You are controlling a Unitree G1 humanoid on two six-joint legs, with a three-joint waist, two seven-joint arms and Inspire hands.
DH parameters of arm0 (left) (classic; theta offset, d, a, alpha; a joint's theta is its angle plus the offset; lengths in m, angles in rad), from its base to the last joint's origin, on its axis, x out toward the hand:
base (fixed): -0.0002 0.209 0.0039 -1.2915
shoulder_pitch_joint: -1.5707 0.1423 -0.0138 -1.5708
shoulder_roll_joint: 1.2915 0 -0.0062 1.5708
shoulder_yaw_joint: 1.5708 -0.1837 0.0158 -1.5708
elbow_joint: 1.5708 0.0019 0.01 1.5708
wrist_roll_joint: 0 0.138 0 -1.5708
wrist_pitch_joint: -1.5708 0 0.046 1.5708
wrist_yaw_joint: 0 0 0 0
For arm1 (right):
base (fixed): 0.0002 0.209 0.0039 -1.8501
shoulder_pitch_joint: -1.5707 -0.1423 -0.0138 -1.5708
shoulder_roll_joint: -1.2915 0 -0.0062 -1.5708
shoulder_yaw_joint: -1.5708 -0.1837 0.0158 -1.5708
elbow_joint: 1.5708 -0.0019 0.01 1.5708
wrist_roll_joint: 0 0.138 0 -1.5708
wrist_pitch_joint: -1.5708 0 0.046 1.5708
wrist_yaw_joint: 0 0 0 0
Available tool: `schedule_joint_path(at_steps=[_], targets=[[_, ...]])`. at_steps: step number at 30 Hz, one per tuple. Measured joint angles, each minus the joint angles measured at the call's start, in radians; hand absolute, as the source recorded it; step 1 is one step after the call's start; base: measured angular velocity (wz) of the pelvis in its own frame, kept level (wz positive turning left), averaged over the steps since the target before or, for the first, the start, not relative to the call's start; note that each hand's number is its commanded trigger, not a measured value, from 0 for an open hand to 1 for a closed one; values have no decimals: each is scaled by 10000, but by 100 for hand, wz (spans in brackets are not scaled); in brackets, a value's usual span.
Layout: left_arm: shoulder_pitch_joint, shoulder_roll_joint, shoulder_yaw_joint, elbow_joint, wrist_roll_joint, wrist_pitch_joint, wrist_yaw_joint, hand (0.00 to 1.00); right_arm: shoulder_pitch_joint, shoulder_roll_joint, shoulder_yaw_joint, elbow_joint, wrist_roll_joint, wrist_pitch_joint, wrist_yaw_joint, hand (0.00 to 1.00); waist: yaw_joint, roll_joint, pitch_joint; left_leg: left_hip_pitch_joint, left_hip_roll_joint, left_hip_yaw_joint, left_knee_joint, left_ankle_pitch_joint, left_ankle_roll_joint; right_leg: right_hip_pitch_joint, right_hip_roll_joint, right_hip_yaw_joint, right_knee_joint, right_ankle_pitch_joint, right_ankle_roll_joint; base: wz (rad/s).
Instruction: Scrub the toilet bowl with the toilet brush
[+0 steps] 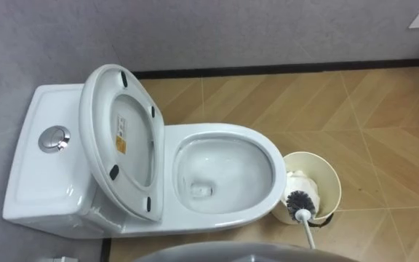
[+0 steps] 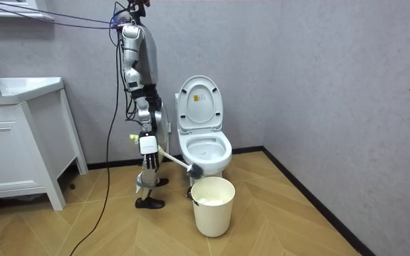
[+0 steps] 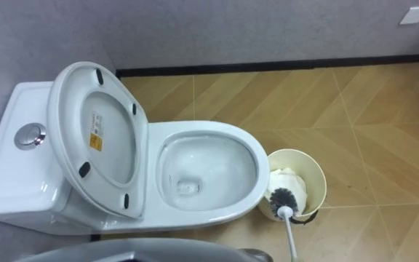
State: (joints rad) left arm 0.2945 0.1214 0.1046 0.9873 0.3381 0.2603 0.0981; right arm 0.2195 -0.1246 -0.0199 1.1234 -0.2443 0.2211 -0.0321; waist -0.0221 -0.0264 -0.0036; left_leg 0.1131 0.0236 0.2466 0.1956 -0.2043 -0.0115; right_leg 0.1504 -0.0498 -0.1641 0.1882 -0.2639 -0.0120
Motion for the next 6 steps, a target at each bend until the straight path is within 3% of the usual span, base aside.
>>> schedule_joint_path(at_steps=[6], targets=[[10, -9, -126, 72, 0, 9, -6, 0, -29, -1, 42, -3, -2, 1, 29, 0, 15, -1, 2, 1, 1, -3, -2, 0, 0, 0, -1, 3, -5, 0, 0, 0]])
